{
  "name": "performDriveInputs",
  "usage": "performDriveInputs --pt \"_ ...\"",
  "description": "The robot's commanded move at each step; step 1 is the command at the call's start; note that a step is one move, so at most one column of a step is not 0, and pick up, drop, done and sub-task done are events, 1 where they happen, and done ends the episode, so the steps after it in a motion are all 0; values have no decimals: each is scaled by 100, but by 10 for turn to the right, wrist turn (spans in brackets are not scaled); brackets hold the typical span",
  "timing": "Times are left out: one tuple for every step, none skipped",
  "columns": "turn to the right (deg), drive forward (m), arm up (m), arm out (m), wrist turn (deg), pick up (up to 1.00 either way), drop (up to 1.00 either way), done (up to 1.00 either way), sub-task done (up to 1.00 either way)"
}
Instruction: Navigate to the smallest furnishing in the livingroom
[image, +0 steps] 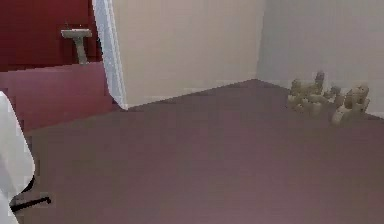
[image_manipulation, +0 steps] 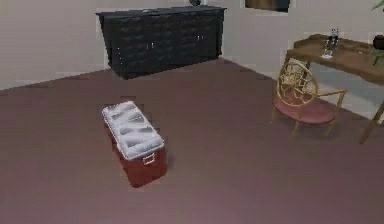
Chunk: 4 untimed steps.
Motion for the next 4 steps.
performDriveInputs --pt "0 30 0 0 0 0 0 0 0" --pt "-270 0 0 0 0 0 0 0 0" --pt "0 100 0 0 0 0 0 0 0" --pt "0 70 0 0 0 0 0 0 0"
